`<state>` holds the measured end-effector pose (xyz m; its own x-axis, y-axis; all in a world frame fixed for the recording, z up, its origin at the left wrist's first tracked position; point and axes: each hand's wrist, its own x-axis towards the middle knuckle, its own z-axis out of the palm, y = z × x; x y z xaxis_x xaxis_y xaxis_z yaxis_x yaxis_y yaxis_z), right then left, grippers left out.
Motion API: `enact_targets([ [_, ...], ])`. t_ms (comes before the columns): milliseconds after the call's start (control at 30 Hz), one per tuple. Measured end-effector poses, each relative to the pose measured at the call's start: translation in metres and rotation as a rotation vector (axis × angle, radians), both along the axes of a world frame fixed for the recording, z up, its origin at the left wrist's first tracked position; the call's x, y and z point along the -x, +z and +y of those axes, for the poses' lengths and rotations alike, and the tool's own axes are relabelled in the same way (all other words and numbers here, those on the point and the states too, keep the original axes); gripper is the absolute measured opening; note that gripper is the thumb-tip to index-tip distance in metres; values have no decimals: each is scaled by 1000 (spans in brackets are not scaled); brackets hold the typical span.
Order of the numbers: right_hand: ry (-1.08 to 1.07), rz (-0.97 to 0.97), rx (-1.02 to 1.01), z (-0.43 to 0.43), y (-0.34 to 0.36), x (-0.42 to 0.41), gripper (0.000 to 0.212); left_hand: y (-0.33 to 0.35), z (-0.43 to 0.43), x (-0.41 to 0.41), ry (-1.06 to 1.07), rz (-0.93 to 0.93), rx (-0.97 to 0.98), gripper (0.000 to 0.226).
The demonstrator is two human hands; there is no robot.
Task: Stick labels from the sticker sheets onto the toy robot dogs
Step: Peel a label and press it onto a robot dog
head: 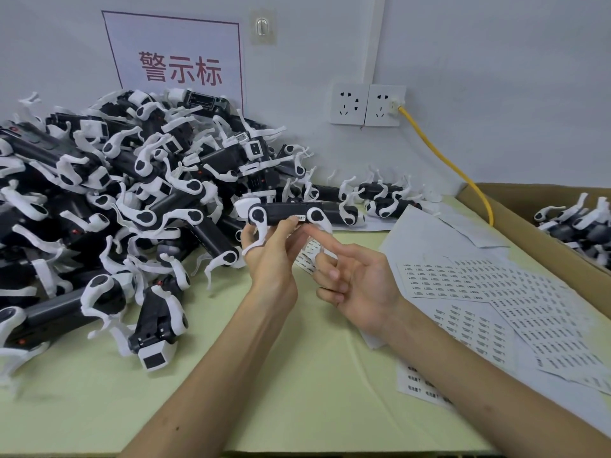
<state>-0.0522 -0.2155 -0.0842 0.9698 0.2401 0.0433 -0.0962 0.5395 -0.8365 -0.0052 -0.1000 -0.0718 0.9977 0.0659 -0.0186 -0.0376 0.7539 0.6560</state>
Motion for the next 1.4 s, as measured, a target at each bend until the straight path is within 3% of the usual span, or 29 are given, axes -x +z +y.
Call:
enact_targets([
  [200,-157,-61,48,-2,-1,-3,49,0,1,-4,6,32,51,65],
  [333,-629,-211,373,-6,2,-2,24,-3,1,-7,-28,38,2,62],
  [433,-806,-331,586,-10,6,-3,33,-5,0,-7,-67,4,-55,53],
  [500,-771,-337,648,-11,8,-4,46,-6,-2,-7,-99,-32,-109,41],
  [567,-699,-331,632,-11,8,-4,51,-6,-4,-5,-110,-65,-148,46],
  [667,-656,-343,598,-8,7,-5,47,-4,-5,-3,-107,-107,-196,63],
  [800,-670,-392,612,-7,6,-4,38,-4,-3,-1,-115,-145,-237,61],
  [1200,-653,-428,607,-7,1,-8,38,-8,-3,-7,-34,-179,-253,48],
  [1400,-659,-425,619,-8,-1,-7,38,-8,-1,-8,-25,-201,-328,56],
])
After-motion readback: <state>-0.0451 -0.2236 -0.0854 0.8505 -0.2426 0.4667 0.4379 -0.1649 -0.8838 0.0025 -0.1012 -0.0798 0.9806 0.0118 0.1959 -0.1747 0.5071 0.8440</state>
